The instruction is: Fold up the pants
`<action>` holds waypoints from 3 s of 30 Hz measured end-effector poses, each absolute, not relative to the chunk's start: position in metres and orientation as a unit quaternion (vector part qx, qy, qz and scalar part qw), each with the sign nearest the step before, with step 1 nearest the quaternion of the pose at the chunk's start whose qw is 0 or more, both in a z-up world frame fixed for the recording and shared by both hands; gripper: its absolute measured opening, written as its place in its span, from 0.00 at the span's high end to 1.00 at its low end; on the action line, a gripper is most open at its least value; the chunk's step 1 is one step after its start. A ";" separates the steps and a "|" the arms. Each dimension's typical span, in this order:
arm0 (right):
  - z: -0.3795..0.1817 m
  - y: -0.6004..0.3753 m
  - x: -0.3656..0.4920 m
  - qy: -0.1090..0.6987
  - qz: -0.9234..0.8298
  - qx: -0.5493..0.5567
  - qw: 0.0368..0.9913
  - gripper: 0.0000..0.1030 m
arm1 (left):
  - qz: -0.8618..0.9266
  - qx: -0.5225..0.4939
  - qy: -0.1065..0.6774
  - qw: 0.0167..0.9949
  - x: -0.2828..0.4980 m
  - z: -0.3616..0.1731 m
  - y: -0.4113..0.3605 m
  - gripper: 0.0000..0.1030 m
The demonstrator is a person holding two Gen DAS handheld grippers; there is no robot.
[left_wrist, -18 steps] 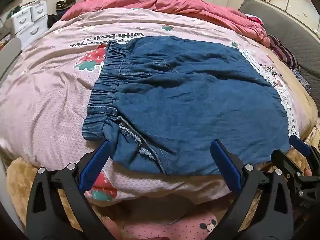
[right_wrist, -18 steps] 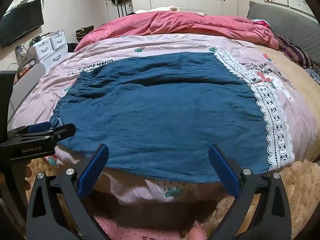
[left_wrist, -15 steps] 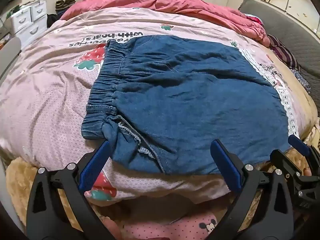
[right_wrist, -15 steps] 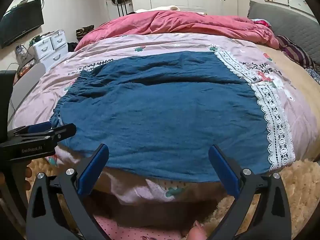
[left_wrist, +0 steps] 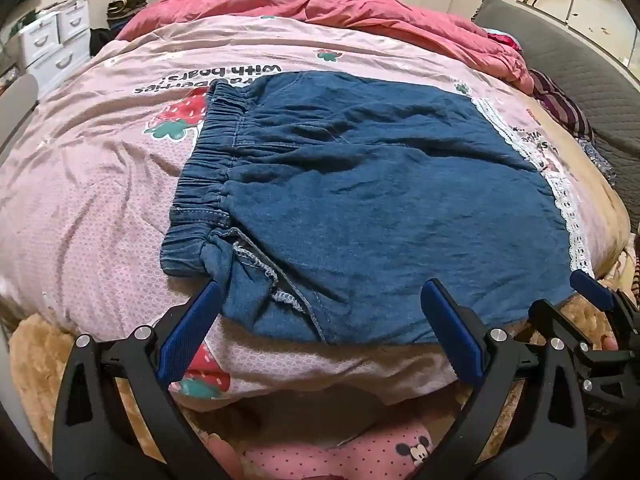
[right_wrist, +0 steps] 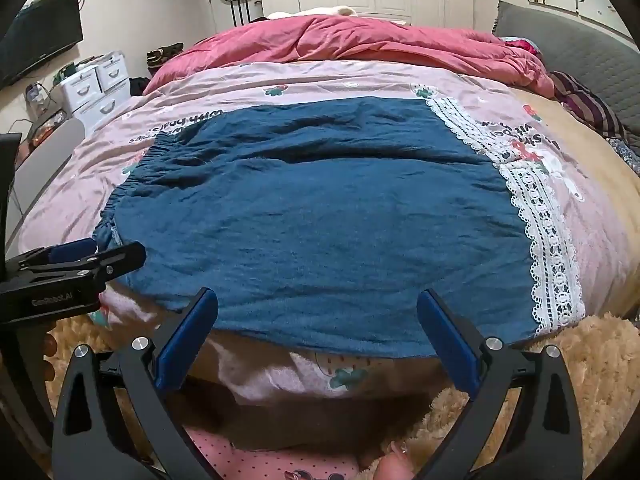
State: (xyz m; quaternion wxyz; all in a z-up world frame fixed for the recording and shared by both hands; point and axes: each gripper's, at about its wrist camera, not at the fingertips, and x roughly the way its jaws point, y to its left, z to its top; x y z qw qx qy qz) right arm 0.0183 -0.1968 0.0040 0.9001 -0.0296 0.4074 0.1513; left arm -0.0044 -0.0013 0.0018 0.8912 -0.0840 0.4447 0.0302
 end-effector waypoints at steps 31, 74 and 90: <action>0.004 -0.196 0.019 0.406 0.151 -0.034 0.901 0.04 | 0.027 -0.082 0.442 0.893 -0.005 0.004 -0.004 0.09; 0.014 -0.180 0.072 0.415 0.194 -0.027 0.889 0.04 | 0.027 -0.107 0.434 0.894 0.022 0.010 0.025 0.09; 0.022 -0.138 0.173 0.434 0.242 -0.084 0.864 0.04 | 0.070 -0.110 0.435 0.891 0.109 0.017 0.102 0.09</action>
